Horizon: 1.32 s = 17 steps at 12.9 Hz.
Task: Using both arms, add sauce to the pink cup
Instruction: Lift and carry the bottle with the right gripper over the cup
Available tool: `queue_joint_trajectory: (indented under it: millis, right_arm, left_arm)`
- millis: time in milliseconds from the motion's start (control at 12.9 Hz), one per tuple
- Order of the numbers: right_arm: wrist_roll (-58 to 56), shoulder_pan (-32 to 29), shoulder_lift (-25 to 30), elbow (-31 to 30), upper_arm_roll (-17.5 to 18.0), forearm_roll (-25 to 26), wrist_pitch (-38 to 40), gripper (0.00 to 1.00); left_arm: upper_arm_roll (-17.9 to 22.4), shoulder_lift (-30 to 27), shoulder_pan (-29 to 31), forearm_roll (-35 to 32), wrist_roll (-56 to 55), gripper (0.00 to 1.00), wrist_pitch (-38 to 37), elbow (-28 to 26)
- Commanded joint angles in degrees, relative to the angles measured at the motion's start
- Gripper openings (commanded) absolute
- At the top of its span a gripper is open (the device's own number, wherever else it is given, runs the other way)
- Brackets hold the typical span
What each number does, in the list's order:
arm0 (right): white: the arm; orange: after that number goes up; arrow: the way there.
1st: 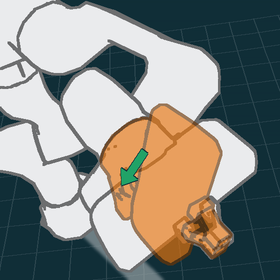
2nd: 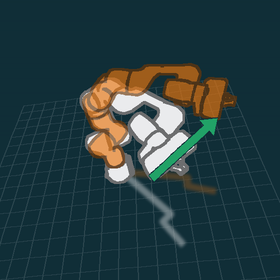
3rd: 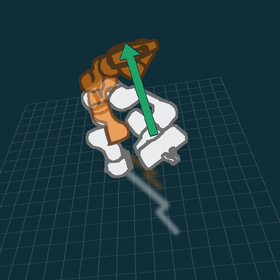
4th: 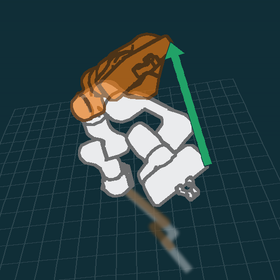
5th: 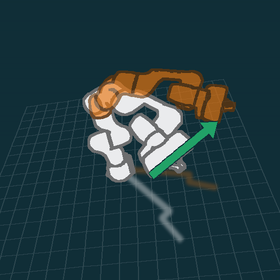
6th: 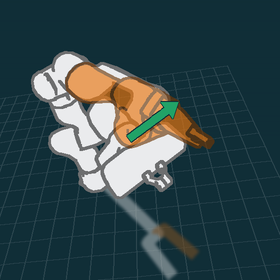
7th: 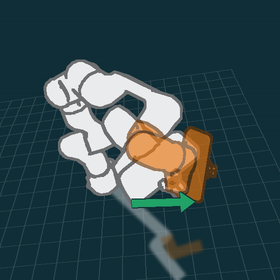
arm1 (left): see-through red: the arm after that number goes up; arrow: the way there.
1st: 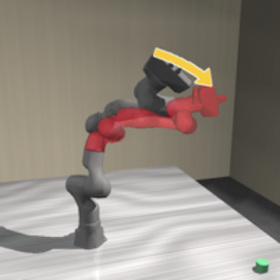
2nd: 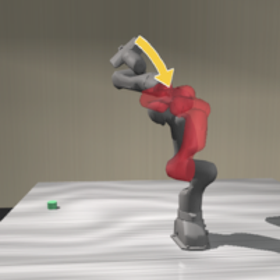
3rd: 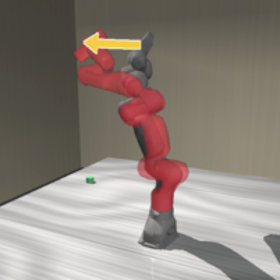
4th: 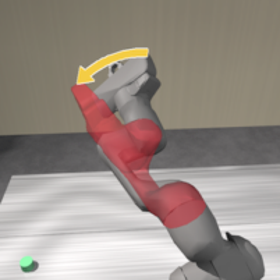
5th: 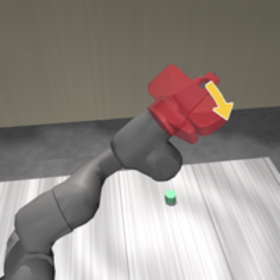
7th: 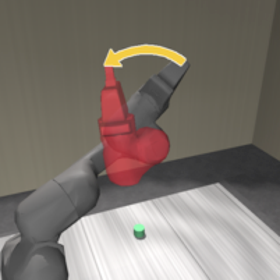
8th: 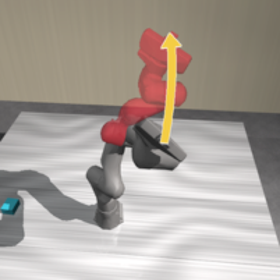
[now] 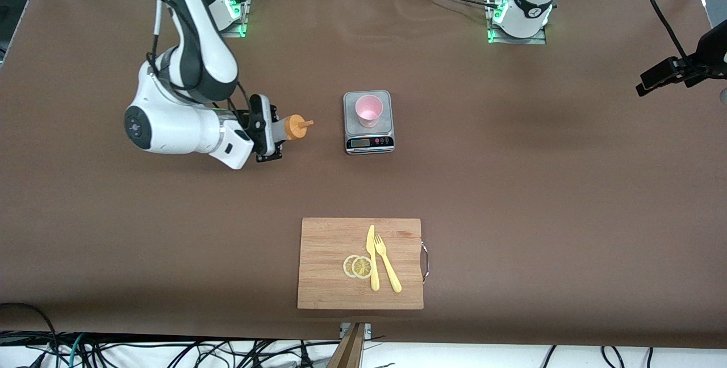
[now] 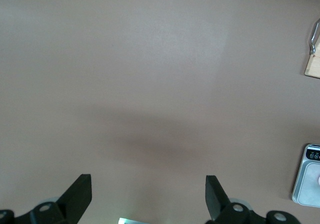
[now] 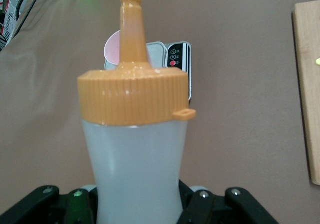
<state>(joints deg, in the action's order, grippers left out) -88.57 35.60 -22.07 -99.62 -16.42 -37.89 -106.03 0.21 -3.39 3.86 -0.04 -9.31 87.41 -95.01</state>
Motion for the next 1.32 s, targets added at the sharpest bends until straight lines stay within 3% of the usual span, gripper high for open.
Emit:
queue_joint_trajectory:
  millis: [0,233,776,1241]
  right_arm:
    - [4.9,2.8,3.0,-2.2,0.0,2.1,-2.1,0.0]
    - [8.6,7.1,3.0,-3.2,0.0,3.2,-4.7,0.0]
    - [26.2,16.7,5.0,-4.6,0.1,22.1,-7.0,0.0]
    - [32.2,20.4,6.2,-7.7,0.2,29.5,-8.0,0.0]
  left_arm:
    - [0.1,0.5,0.4,0.4,1.6,1.0,-1.0,1.2]
    - [0.1,0.4,0.7,0.4,1.6,1.0,-1.1,1.1]
    - [0.1,0.5,1.3,0.6,1.6,1.0,-1.3,1.0]
    - [0.1,0.5,1.3,0.8,1.6,1.0,-1.3,0.9]
